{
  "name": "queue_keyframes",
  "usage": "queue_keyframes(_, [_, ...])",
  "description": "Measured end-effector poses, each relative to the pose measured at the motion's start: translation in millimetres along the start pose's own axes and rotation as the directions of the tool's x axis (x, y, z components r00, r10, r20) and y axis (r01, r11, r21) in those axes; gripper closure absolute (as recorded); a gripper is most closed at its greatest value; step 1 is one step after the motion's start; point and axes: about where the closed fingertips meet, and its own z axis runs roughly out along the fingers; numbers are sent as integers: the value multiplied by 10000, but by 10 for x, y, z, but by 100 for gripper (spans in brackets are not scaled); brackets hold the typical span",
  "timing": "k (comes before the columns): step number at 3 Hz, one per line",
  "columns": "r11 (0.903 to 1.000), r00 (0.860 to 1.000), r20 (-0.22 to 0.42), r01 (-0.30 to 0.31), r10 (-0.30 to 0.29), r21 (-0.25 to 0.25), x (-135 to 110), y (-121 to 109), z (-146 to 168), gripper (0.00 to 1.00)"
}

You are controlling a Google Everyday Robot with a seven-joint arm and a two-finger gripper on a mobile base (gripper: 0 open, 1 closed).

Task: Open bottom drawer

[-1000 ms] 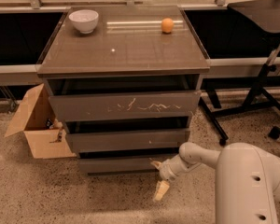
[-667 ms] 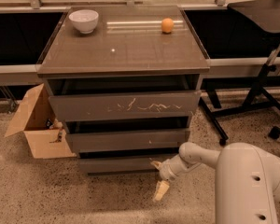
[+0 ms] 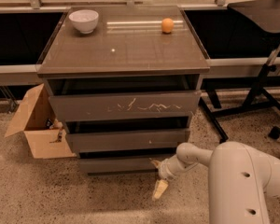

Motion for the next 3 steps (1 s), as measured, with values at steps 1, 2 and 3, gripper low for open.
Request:
queue_keyframes(1, [9987, 9990, -353, 276, -261, 418, 53, -157, 41, 0])
queue_keyframes(2, [9953, 9971, -428, 651, -621, 710, 87, -330, 88, 0])
queue_keyframes(3, [9961, 9969, -532, 619, -586, 629, 143, -342, 163, 0])
